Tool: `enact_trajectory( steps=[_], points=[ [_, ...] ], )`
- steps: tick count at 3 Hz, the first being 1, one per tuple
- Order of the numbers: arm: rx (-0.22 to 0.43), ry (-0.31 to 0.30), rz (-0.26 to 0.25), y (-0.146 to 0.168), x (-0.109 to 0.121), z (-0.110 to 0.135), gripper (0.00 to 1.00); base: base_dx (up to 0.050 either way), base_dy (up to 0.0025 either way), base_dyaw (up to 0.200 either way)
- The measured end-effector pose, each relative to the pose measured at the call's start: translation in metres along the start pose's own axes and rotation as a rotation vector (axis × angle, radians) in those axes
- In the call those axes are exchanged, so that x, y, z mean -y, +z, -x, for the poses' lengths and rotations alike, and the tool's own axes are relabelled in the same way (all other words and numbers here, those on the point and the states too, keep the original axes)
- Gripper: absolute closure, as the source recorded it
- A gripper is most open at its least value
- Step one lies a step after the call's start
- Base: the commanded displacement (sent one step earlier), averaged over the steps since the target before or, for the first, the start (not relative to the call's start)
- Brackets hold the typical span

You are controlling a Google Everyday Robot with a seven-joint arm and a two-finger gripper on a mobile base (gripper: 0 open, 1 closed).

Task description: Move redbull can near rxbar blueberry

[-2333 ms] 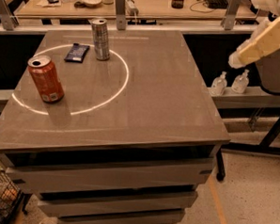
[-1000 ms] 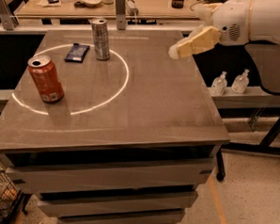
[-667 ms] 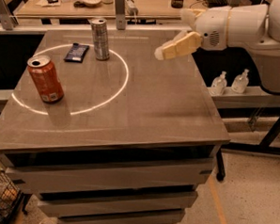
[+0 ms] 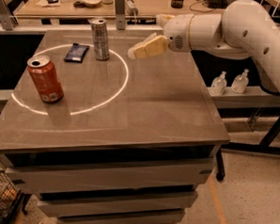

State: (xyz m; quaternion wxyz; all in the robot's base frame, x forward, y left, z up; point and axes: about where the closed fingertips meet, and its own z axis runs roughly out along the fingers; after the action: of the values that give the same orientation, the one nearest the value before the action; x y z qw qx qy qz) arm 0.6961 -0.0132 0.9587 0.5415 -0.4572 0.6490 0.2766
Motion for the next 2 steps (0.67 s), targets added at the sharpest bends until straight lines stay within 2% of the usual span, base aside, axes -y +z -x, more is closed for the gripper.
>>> enact_trajectory(
  steps=[1,2],
  points=[
    [0.009,0.031,0.022,0.038,-0.002,0.003,0.0,0.0,0.0,0.0],
    [0.031,0.046,0.067,0.071,-0.005,0.01,0.0,0.0,0.0,0.0]
  ],
)
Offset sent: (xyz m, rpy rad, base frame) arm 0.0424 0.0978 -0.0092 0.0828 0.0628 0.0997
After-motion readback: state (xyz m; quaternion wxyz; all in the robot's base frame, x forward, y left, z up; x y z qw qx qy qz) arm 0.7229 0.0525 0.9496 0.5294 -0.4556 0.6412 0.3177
